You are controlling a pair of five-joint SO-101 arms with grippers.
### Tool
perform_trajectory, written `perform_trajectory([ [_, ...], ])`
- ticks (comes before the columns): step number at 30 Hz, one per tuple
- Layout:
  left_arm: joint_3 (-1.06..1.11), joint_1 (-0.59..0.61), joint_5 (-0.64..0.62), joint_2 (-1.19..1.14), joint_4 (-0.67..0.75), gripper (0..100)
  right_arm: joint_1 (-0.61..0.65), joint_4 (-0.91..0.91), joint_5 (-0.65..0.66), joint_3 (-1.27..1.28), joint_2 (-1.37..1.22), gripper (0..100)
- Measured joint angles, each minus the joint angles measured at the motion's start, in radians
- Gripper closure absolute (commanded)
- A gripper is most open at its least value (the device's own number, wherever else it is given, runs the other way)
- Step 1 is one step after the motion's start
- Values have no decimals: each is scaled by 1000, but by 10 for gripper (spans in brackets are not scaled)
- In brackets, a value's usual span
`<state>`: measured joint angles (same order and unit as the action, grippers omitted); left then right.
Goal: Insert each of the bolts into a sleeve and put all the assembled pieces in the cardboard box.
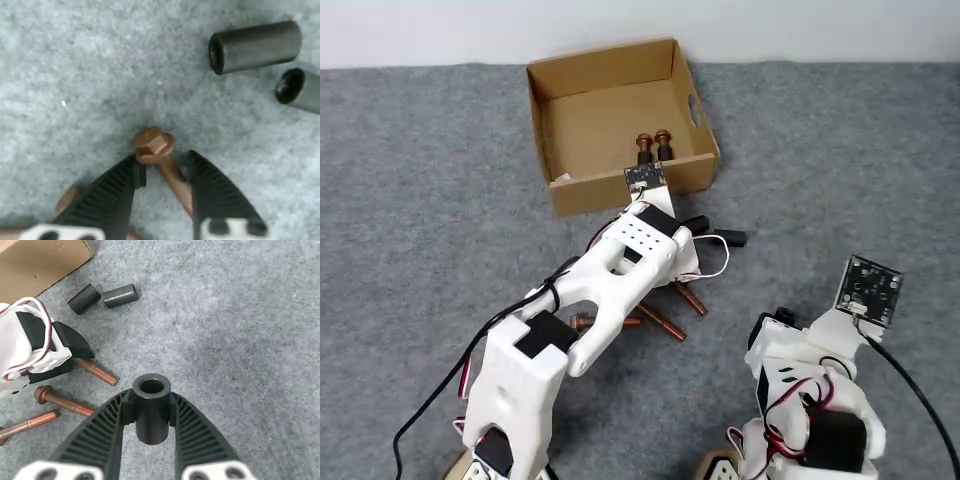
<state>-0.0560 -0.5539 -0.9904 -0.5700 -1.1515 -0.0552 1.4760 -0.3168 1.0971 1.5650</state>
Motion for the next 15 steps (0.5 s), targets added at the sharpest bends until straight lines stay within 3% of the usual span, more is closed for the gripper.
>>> perform_trajectory([
  [6,-23,-3,0,-2,-15,994,0,0,0,0,0,991],
  [15,-207,26,26,-8,-279,996,0,0,0,0,0,991],
])
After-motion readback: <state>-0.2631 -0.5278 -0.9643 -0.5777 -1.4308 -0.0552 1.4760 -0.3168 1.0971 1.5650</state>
